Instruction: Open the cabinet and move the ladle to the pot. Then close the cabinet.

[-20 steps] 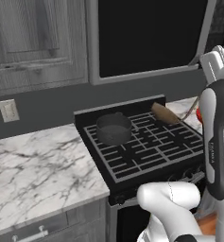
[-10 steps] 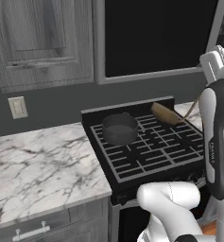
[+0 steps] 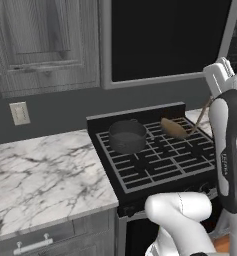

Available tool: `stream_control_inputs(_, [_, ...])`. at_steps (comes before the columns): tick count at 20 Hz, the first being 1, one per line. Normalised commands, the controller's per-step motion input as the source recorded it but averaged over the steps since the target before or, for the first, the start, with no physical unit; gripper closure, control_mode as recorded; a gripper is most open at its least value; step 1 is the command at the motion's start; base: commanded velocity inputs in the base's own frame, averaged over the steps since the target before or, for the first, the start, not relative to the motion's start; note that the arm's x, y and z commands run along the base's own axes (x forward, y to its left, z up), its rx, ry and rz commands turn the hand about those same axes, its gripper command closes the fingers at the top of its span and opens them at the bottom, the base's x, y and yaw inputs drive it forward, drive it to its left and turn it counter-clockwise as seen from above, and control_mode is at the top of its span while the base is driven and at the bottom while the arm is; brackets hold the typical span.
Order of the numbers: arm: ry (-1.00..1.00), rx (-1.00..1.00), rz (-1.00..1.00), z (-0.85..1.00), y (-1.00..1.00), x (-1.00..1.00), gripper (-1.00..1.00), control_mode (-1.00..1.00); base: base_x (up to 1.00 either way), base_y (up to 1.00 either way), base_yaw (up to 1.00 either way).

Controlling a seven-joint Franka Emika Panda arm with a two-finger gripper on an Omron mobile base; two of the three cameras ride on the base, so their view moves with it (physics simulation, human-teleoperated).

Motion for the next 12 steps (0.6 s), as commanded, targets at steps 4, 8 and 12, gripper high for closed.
stream_control_inputs(4, [0.00,-0.02,0.01,-0.33,0.14,0.06,1.00,-1.00,0.00,0.00,0.00])
stream_control_inputs(8, [-0.02,-0.09,0.00,-0.28,0.01,0.03,1.00,-1.00,0.00,0.00,0.00])
stream_control_inputs(12, [0.00,-0.10,0.00,-0.42,0.01,0.11,1.00,-1.00,0.00,0.00,0.00])
